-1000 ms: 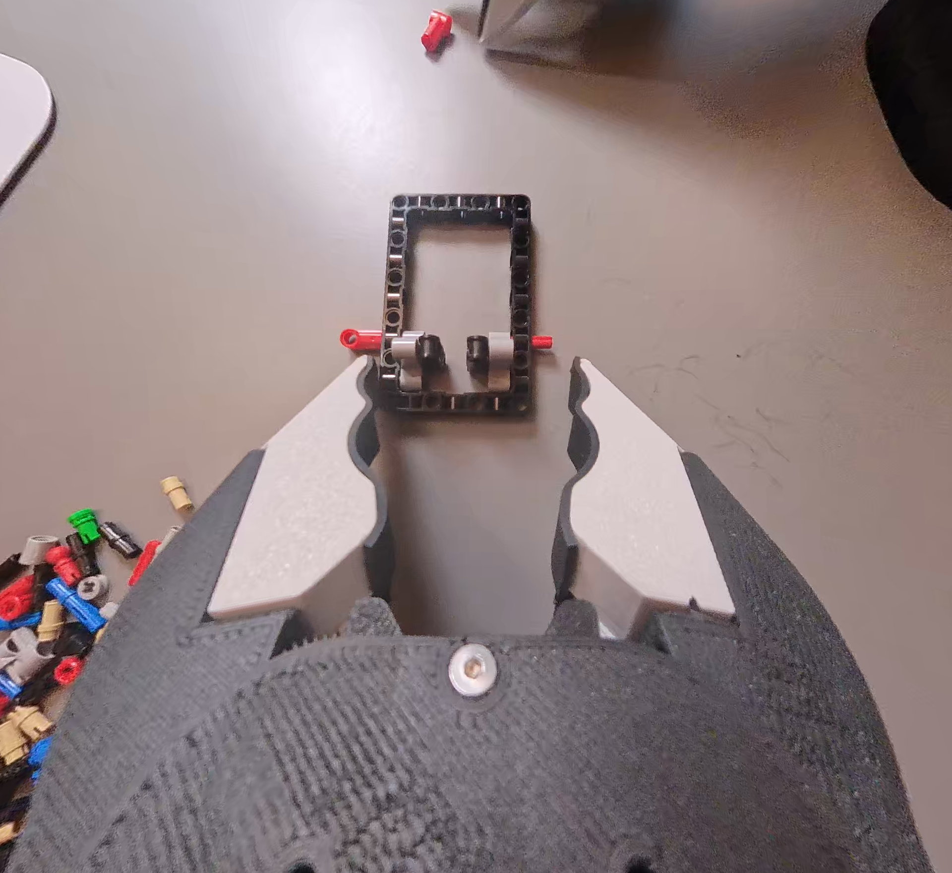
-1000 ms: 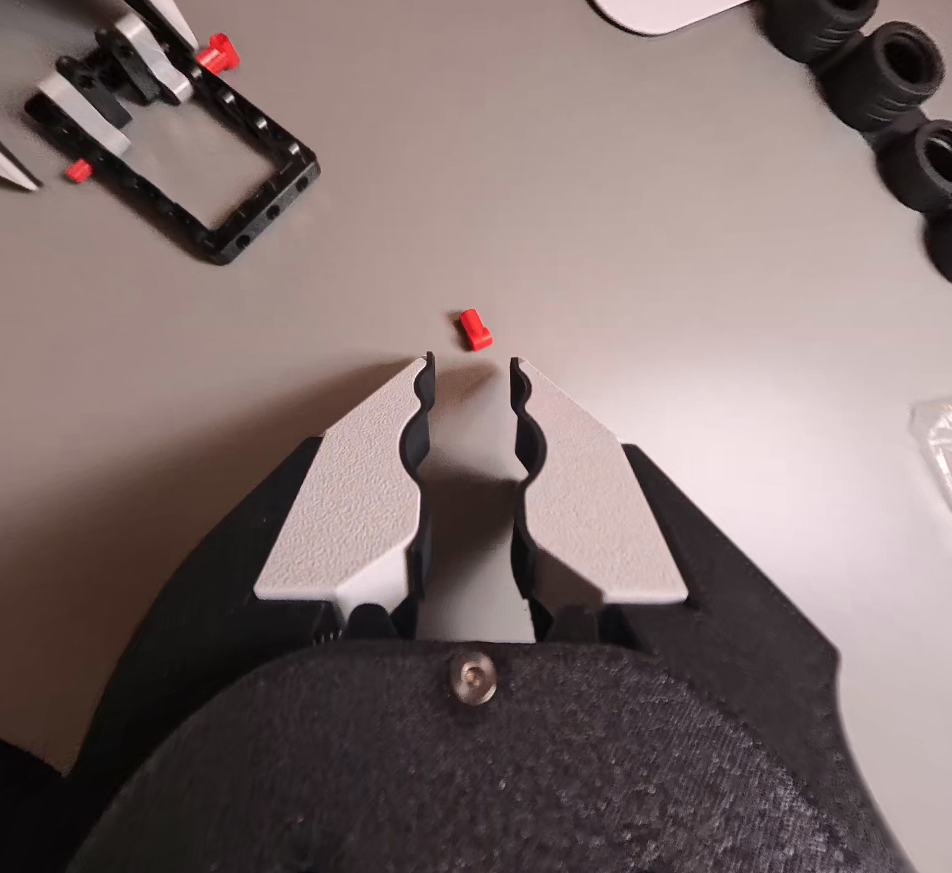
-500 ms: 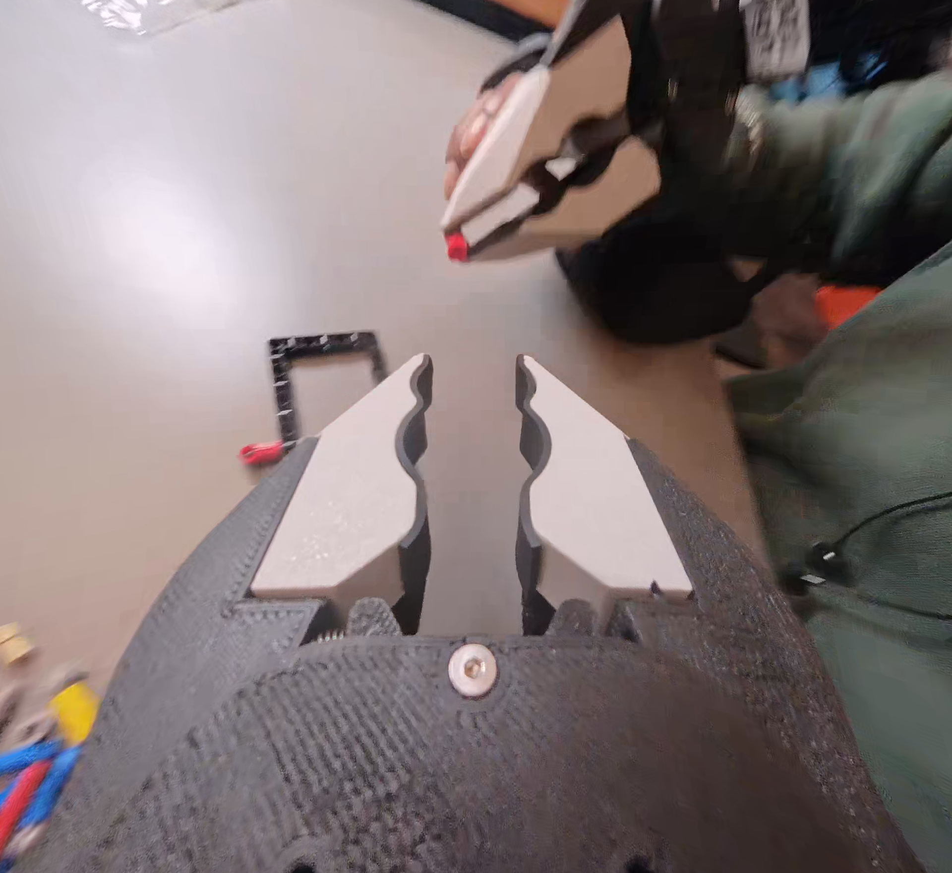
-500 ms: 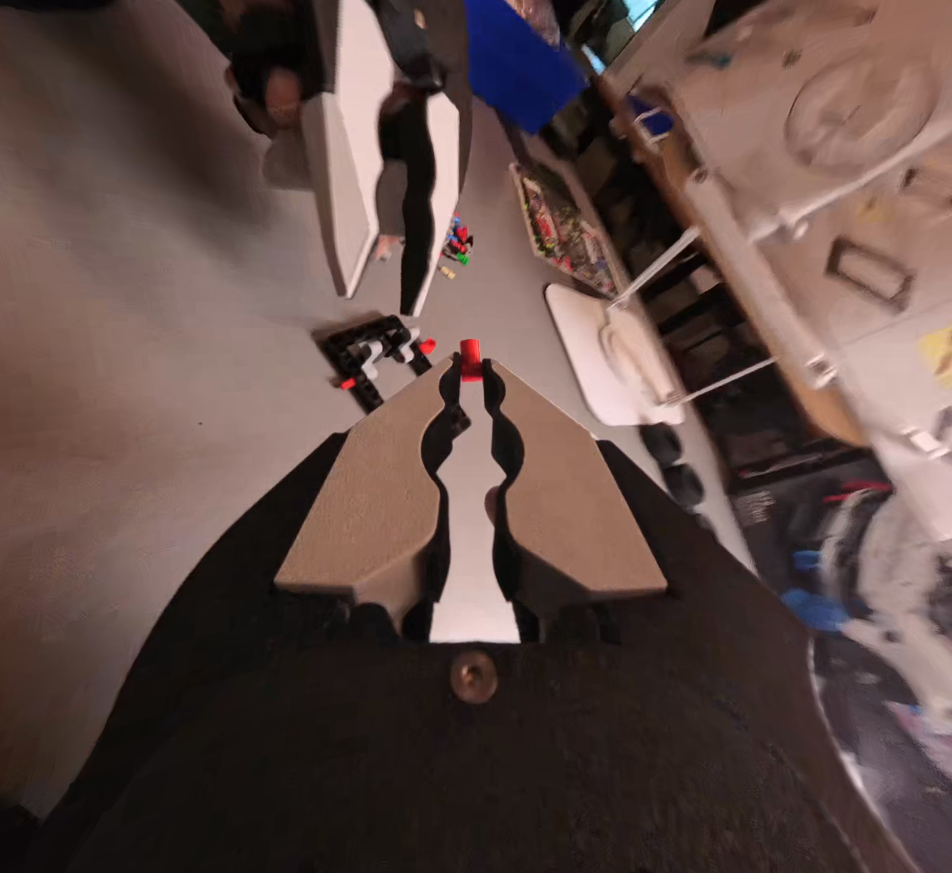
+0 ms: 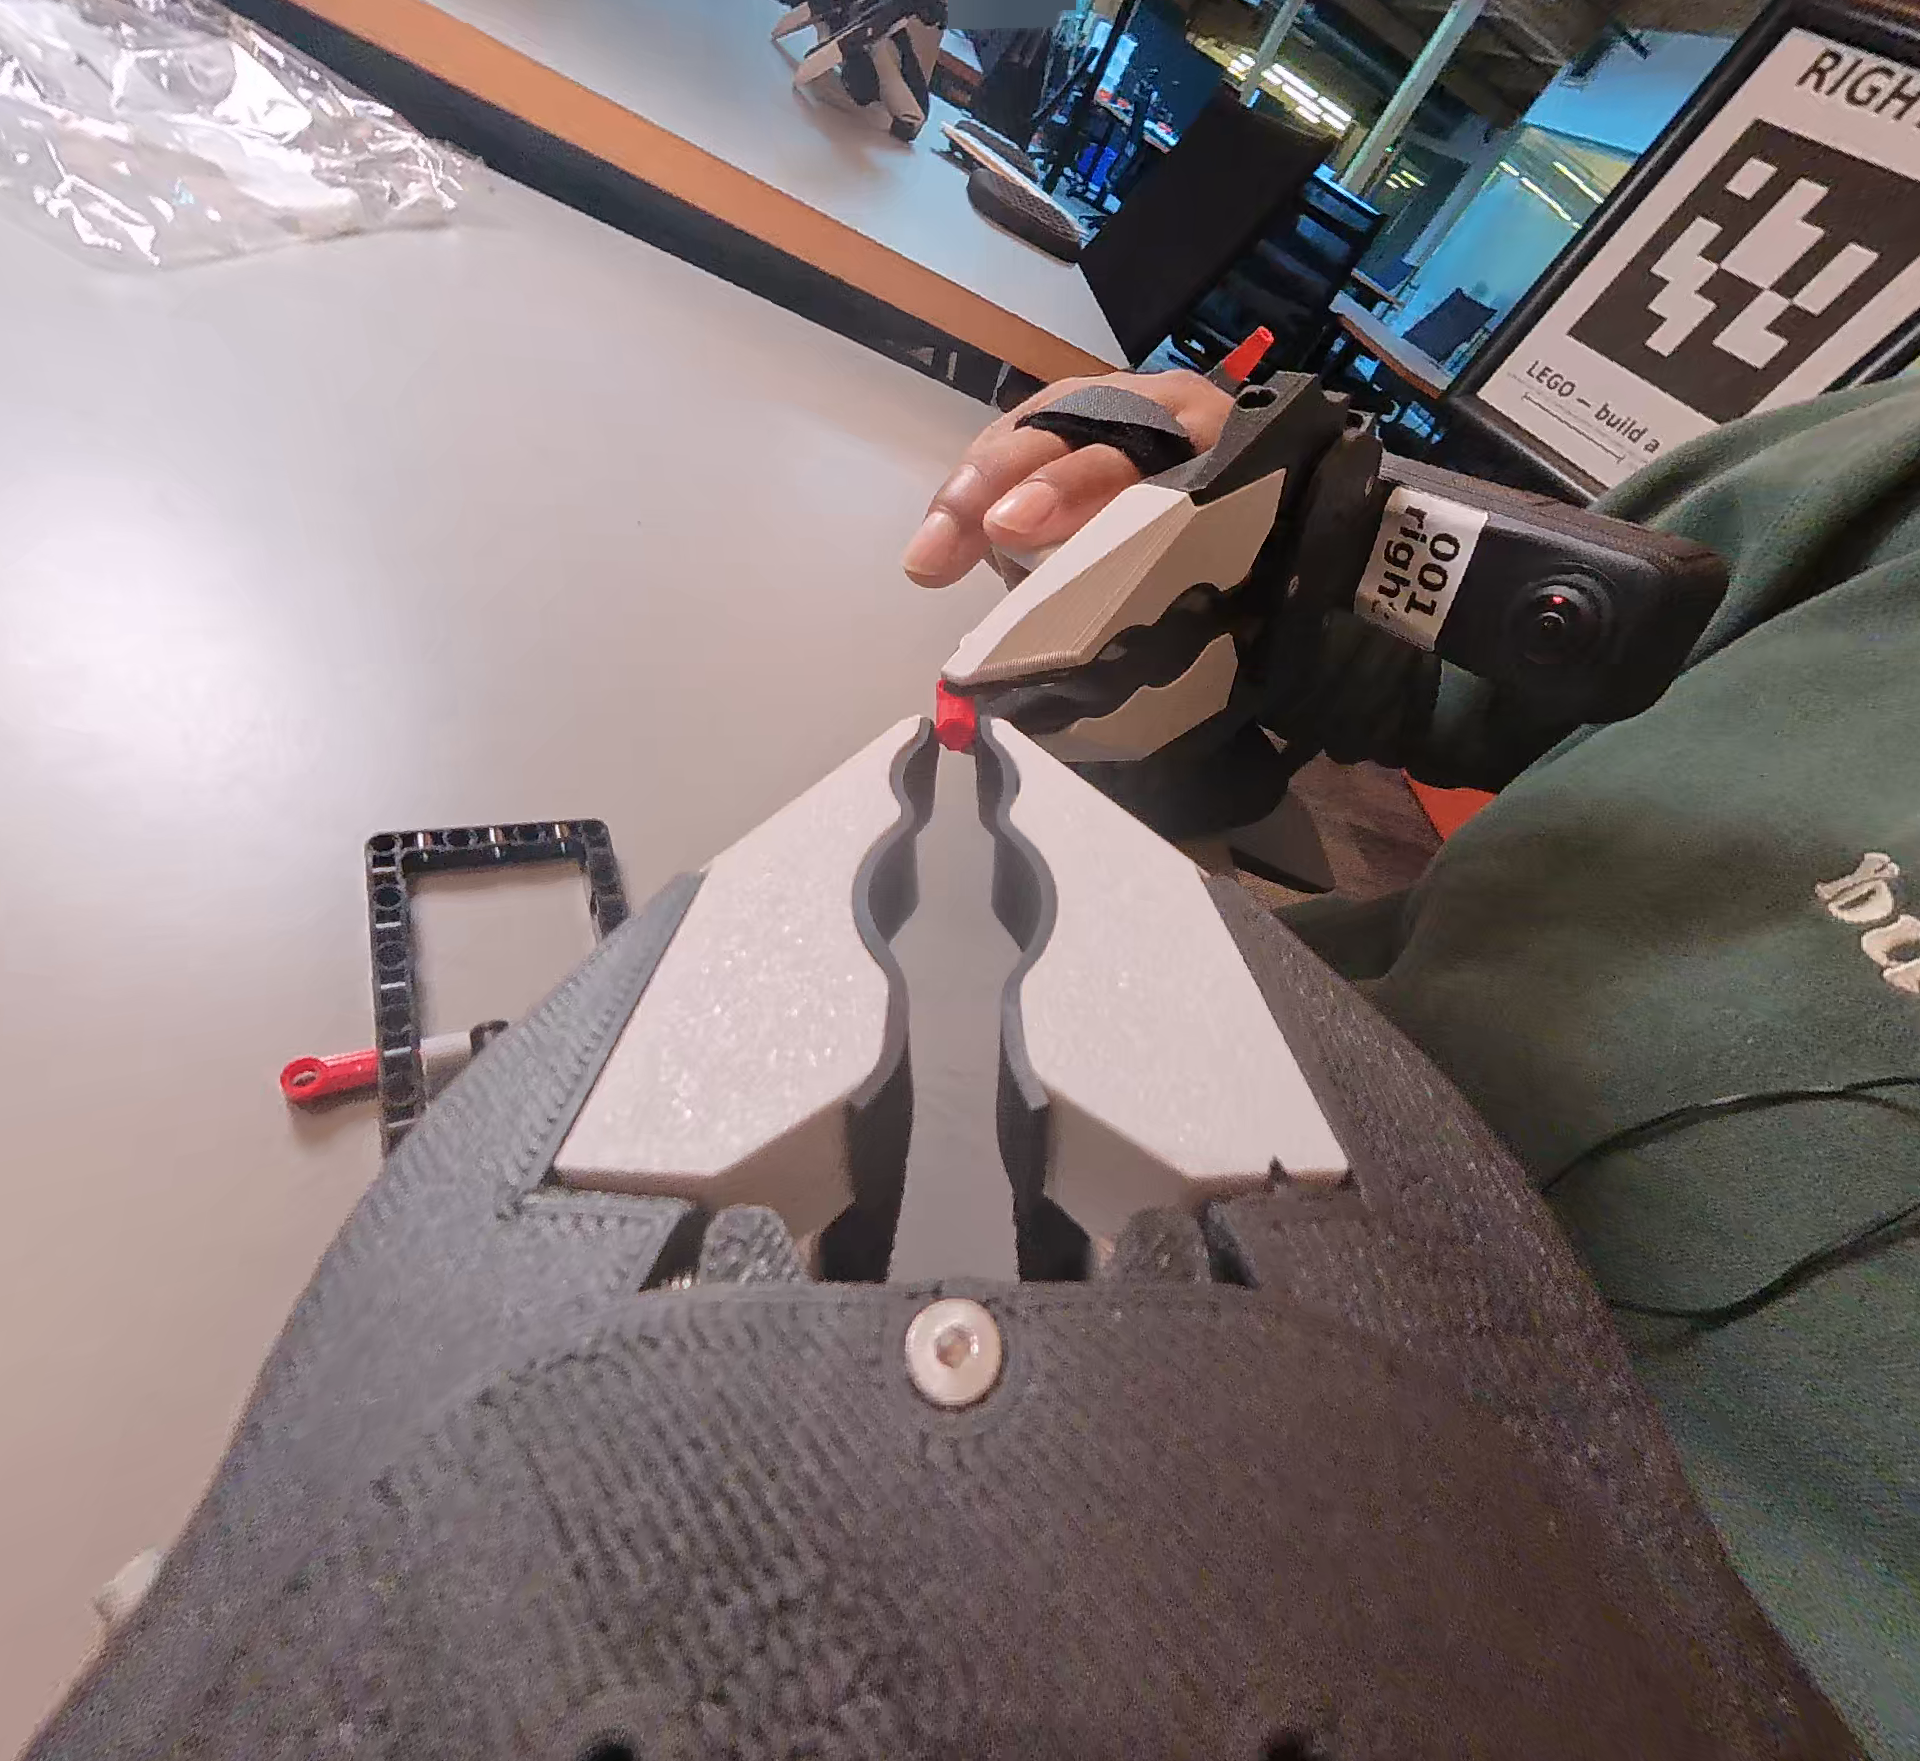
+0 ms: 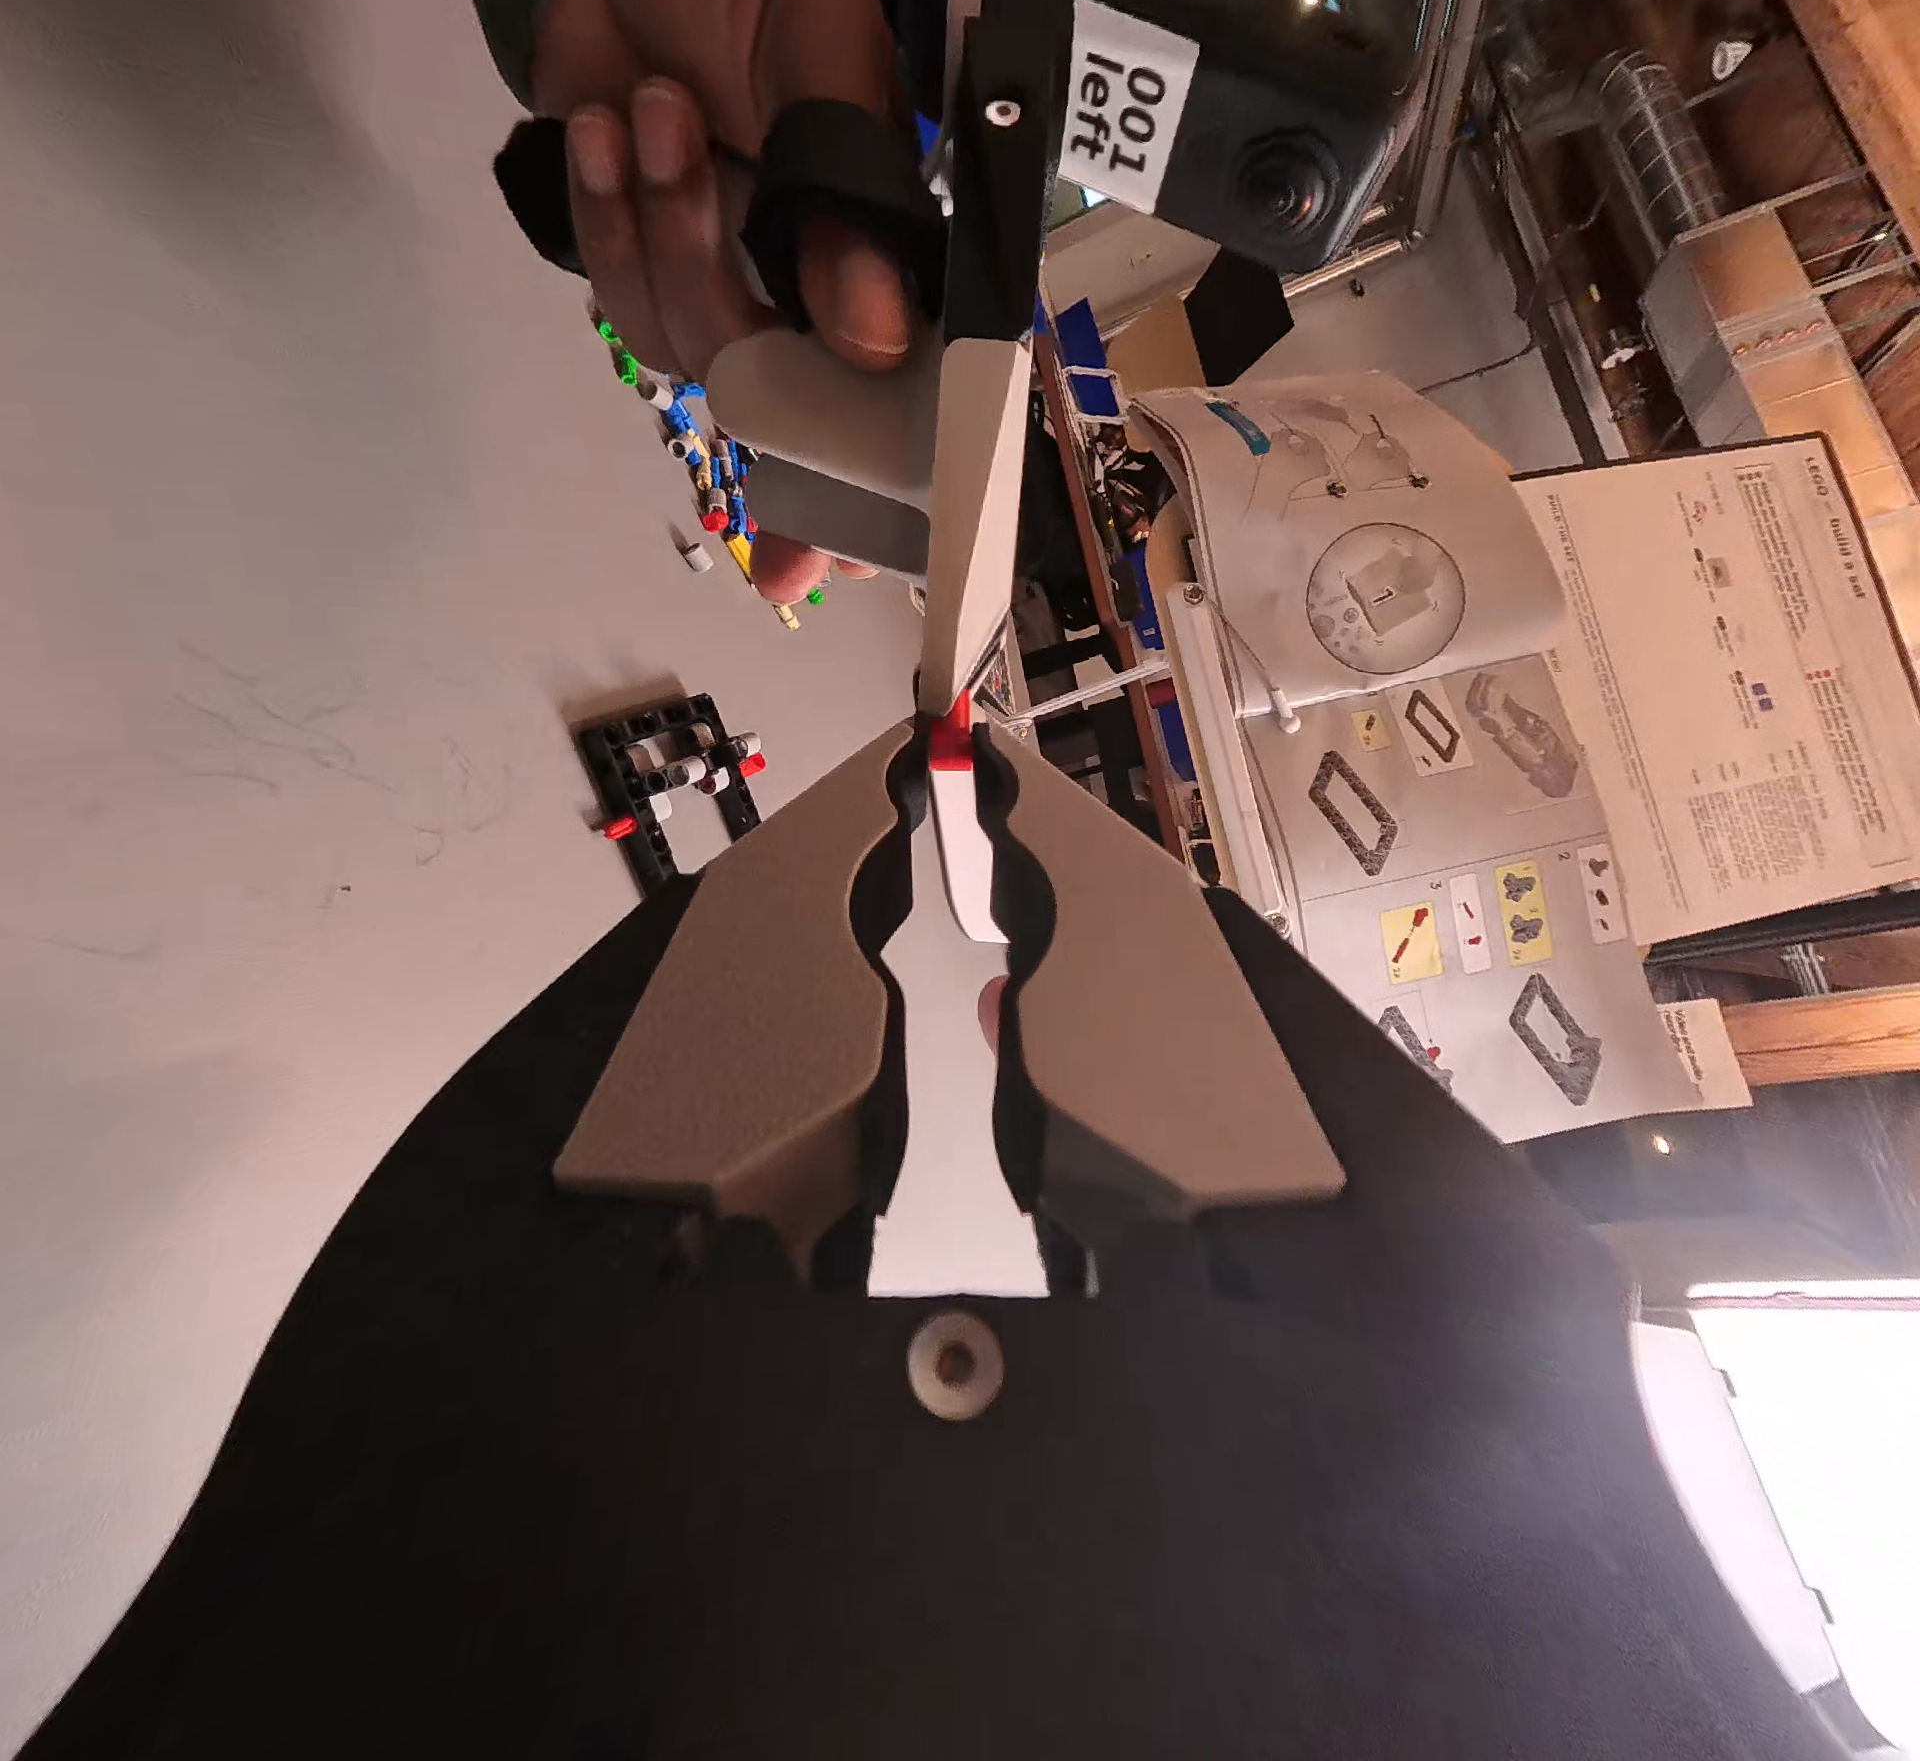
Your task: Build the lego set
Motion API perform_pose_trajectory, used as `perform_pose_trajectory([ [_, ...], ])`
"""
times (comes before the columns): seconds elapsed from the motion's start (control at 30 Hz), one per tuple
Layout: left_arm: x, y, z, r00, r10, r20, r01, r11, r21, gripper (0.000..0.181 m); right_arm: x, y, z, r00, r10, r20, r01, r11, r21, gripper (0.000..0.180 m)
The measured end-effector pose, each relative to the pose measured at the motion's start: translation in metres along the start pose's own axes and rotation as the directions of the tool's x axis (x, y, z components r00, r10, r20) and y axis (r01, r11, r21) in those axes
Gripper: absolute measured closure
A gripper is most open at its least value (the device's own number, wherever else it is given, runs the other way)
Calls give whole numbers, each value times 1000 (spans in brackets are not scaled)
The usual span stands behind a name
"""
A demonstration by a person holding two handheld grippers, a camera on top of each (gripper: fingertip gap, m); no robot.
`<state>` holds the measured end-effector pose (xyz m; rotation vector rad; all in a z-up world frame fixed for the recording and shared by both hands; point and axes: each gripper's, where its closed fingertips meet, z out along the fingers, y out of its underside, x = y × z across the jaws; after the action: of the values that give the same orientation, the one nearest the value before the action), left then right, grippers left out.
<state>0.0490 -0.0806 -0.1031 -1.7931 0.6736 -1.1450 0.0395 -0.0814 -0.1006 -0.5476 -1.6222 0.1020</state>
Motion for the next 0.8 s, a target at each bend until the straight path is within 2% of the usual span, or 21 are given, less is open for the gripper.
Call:
perform_pose_trajectory([
  [0.07, 2, -1, -1, 999, 41, -17, -41, 999, 11, 175, 2, -2, 0, 999, 33, -5, -33, 999, 13, 174],
  [0.17, 4, 0, -6, 987, 156, -43, -155, 988, 16, 175, 0, -6, -1, 951, 291, 101, -298, 952, 67, 170],
  [0.23, 10, 0, -10, 972, 222, -81, -219, 975, 42, 175, -3, -6, -3, 838, 496, 228, -523, 849, 77, 165],
  [0.3, 16, -2, -13, 959, 262, -110, -255, 964, 71, 175, -6, -9, -7, 654, 664, 362, -727, 684, 59, 161],
  [0.37, 18, -1, -15, 947, 299, -122, -291, 954, 77, 175, -1, -14, -9, 487, 755, 440, -854, 517, 57, 161],
  [0.43, 20, 1, -14, 940, 315, -132, -308, 949, 75, 175, 5, -17, -10, 383, 791, 478, -914, 400, 71, 163],
  [0.47, 20, 2, -14, 937, 323, -134, -315, 946, 76, 175, 6, -17, -10, 352, 798, 490, -927, 368, 67, 164],
  [0.63, 22, 3, -12, 928, 344, -140, -335, 938, 83, 175, -1, -25, -9, 286, 784, 551, -947, 317, 40, 167],
  [0.8, 23, 4, -12, 926, 348, -145, -338, 937, 86, 175, -2, -25, -7, 265, 789, 554, -955, 293, 41, 174],
])
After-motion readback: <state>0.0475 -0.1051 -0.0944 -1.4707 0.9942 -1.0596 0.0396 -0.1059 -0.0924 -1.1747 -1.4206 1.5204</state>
